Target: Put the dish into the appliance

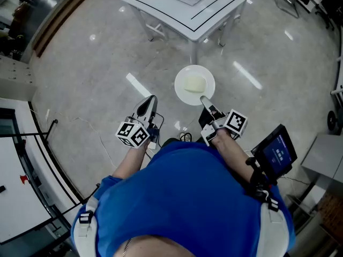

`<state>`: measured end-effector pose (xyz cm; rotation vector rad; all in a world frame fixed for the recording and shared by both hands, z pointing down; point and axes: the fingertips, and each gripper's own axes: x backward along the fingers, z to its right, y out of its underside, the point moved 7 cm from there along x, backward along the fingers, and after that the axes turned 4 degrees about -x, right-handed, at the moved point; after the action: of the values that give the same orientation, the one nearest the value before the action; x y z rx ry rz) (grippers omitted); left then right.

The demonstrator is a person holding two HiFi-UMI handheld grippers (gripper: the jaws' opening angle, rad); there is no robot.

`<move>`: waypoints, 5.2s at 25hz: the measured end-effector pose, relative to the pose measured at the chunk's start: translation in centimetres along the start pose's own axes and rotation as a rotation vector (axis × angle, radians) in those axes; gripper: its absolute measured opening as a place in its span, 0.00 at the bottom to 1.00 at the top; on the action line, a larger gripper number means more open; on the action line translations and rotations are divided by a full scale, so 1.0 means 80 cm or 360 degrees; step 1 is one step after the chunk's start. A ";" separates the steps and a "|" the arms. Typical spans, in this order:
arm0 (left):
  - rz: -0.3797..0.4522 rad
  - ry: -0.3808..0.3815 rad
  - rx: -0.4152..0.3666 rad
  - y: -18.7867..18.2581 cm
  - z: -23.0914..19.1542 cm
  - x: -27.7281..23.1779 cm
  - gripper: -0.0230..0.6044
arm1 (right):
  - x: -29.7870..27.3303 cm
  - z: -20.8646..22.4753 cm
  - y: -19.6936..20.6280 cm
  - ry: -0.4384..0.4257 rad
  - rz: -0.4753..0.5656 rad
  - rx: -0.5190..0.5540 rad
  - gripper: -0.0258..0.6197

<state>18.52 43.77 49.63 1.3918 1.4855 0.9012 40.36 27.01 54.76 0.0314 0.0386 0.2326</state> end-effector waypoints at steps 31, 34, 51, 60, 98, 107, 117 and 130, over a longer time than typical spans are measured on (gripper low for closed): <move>0.0014 -0.0040 -0.0004 -0.025 -0.079 -0.073 0.04 | -0.109 -0.009 -0.070 0.0020 0.0048 -0.0014 0.06; 0.0021 -0.0034 -0.0020 -0.033 -0.083 -0.079 0.04 | -0.114 -0.013 -0.071 0.0017 0.0053 -0.0019 0.06; 0.0011 -0.0077 -0.0069 -0.067 -0.084 -0.241 0.04 | -0.166 -0.005 -0.222 -0.0002 -0.0002 -0.0021 0.06; -0.0019 -0.0143 -0.0082 -0.070 -0.087 -0.297 0.04 | -0.182 0.011 -0.277 0.0013 -0.0037 -0.0046 0.06; -0.0365 0.0355 -0.0128 -0.132 -0.320 -0.580 0.04 | -0.378 0.022 -0.337 0.0199 0.0512 -0.0103 0.06; -0.0484 0.0383 -0.0139 -0.108 -0.327 -0.656 0.04 | -0.370 0.023 -0.355 0.0268 0.0592 -0.0085 0.06; -0.0589 0.0315 -0.0162 -0.079 -0.334 -0.728 0.04 | -0.354 0.029 -0.384 0.0331 0.0636 -0.0108 0.06; -0.0749 0.0145 -0.0115 -0.059 -0.348 -0.786 0.16 | -0.348 0.035 -0.415 0.0340 0.0681 -0.0092 0.06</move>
<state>-10.44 -17.42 62.54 0.8988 1.7332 0.7147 21.04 -11.78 57.34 -0.0436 0.2389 0.6642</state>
